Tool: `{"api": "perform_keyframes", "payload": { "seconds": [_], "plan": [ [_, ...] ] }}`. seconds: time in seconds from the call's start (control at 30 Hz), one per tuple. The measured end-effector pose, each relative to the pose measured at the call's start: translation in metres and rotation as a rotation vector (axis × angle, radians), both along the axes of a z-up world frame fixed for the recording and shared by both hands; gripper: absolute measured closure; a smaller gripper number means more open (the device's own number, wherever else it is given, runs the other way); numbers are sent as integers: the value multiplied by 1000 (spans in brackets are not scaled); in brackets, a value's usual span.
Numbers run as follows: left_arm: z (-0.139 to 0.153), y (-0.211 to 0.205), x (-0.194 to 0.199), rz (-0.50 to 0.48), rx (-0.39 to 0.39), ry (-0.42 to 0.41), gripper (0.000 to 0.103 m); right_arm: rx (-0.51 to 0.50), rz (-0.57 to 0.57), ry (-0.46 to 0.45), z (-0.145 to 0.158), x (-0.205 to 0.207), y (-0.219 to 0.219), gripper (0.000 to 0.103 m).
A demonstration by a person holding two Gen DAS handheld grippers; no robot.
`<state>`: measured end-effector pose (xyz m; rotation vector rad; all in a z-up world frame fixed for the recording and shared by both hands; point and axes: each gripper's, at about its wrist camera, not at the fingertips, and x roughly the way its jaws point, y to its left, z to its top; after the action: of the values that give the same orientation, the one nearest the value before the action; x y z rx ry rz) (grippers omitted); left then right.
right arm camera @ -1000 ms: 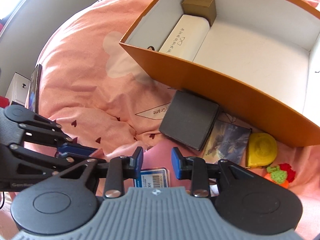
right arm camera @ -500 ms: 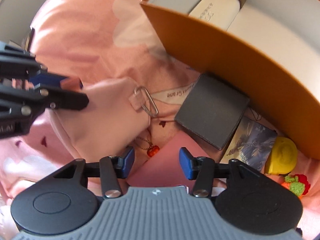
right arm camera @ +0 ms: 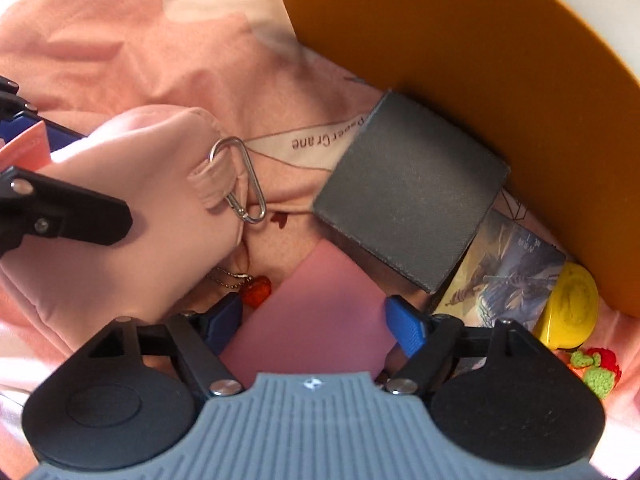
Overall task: Organize objects
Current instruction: 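Grasp the pink pouch with the left tool while the right tool grasps the pink card wallet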
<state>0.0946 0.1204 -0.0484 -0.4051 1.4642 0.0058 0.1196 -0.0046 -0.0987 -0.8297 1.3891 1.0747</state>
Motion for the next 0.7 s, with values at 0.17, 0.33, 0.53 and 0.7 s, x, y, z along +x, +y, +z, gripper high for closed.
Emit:
{"api": "perform_keyframes", "payload": {
  "seconds": [0.17, 0.33, 0.53, 0.7],
  "plan": [
    [3, 5, -2, 35, -54, -19, 60, -13, -6, 58, 9, 8, -8, 40],
    [13, 3, -4, 46, -125, -70, 60, 21, -43, 108, 31, 22, -21, 63],
    [16, -6, 2, 24, -170, -80, 57, 35, -93, 105, 49, 42, -41, 75],
    [11, -15, 8, 20, -221, -63, 57, -1, -180, 153, 38, 61, -49, 74]
  ]
}}
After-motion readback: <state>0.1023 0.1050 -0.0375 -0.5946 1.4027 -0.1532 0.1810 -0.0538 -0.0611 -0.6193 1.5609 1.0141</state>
